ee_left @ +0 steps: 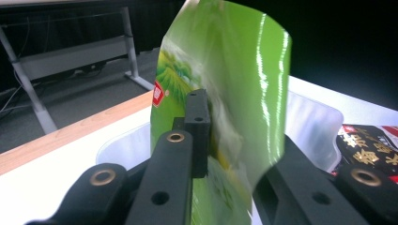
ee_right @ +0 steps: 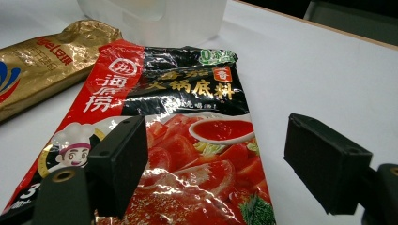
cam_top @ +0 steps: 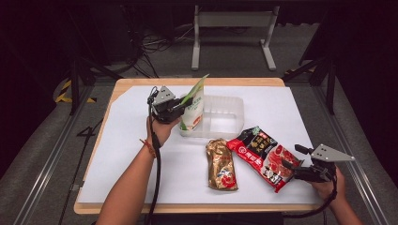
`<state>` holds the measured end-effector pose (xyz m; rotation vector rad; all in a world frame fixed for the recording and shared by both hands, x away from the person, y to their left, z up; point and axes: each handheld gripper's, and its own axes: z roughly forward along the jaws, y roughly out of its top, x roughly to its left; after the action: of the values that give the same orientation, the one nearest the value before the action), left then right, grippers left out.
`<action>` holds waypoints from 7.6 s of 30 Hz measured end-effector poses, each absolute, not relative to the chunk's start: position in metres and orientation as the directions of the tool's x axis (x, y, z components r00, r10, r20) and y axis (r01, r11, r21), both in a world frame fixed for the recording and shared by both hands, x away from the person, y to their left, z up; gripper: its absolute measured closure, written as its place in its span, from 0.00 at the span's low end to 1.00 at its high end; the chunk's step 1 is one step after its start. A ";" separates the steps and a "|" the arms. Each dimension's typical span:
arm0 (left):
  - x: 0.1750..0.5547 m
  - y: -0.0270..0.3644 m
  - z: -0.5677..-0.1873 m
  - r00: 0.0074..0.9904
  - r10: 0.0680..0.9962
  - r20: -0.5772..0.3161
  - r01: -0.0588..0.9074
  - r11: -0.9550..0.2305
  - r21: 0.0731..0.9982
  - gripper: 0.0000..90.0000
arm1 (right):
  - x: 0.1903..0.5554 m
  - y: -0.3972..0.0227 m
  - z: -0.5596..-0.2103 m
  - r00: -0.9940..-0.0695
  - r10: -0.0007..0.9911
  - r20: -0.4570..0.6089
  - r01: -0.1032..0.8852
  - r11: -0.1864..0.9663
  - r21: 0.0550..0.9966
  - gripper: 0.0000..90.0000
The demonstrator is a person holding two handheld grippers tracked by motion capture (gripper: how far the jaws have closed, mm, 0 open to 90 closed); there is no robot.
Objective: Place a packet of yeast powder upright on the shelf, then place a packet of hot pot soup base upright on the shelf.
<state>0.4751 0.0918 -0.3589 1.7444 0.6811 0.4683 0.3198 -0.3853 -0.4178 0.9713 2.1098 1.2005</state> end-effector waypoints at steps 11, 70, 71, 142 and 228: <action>0.459 0.099 -0.356 0.771 0.637 0.019 0.172 -0.236 0.956 0.85 | 0.320 -0.385 -0.418 -0.605 0.791 -0.093 0.329 0.355 0.875 0.25; 0.444 0.022 -0.448 0.869 0.352 -0.348 0.488 -0.490 0.722 0.31 | 0.320 -0.383 -0.420 -0.611 0.783 -0.117 0.329 0.385 0.862 0.24; 0.443 0.021 -0.449 0.866 0.354 -0.354 0.493 -0.480 0.725 0.34 | 0.320 -0.383 -0.420 -0.611 0.783 -0.116 0.330 0.385 0.862 0.24; 0.376 0.095 -0.328 0.836 0.503 -0.221 0.246 0.018 0.969 0.98 | 0.323 -0.383 -0.416 -0.611 0.782 -0.118 0.313 0.376 0.872 0.24; 0.458 0.051 -0.355 0.764 0.645 0.001 0.189 -0.225 0.956 0.92 | 0.326 -0.387 -0.416 -0.579 0.806 -0.125 0.328 0.370 0.869 0.49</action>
<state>0.4581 0.0512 -0.3547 1.7825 0.6515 0.4822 0.3259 -0.3873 -0.4158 0.9757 2.0891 1.1453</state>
